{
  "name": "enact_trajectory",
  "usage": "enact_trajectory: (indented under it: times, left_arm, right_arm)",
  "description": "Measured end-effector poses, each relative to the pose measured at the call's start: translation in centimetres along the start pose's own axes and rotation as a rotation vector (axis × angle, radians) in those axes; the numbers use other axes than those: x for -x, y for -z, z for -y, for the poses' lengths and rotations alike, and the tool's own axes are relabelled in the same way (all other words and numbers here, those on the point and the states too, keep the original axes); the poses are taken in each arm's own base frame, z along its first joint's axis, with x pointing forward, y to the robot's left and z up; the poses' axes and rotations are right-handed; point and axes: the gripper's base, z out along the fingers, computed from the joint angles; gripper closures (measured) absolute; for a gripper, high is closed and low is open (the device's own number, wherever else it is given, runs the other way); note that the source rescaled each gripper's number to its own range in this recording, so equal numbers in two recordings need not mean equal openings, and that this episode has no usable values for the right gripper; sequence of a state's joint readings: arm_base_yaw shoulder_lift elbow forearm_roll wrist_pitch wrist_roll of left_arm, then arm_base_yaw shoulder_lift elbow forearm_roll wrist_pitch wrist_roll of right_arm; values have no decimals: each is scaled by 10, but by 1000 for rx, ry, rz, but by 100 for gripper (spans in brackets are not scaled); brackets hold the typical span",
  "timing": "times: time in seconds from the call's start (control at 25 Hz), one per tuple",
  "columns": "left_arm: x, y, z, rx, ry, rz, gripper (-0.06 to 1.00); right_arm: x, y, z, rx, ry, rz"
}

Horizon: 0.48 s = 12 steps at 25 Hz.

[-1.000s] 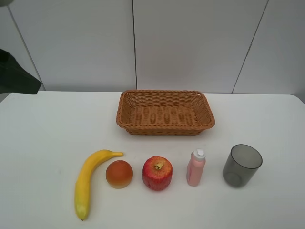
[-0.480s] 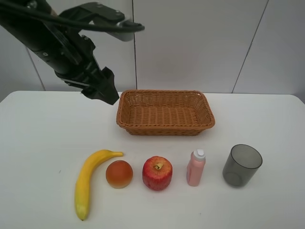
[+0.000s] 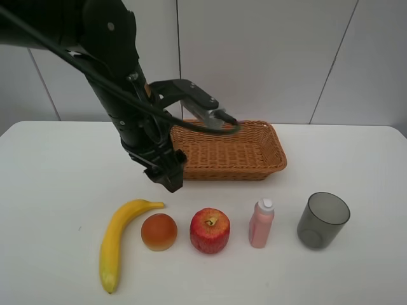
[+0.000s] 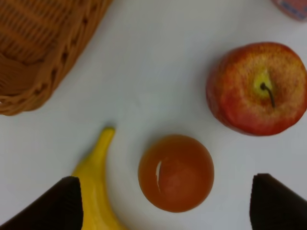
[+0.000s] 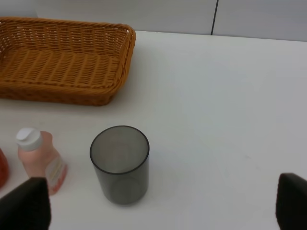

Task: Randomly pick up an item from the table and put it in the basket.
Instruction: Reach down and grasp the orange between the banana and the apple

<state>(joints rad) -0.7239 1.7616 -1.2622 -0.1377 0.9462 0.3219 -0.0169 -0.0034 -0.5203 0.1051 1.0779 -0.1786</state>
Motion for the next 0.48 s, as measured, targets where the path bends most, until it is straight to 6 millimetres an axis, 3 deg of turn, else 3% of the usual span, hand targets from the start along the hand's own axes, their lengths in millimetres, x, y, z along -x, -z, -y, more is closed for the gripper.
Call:
enact_trajectory:
  times: [0.12, 0.2, 0.48]
  left_arm:
    - [-2, -11, 0, -18, 3, -60, 12]
    - [-3, -16, -1, -24, 5, -82, 5]
    - [-3, -33, 2, -20, -23, -136, 4]
  right_arm:
    - [0, 0, 0, 0, 0, 0]
    - [0, 0, 0, 0, 0, 0]
    - [0, 0, 0, 0, 0, 0]
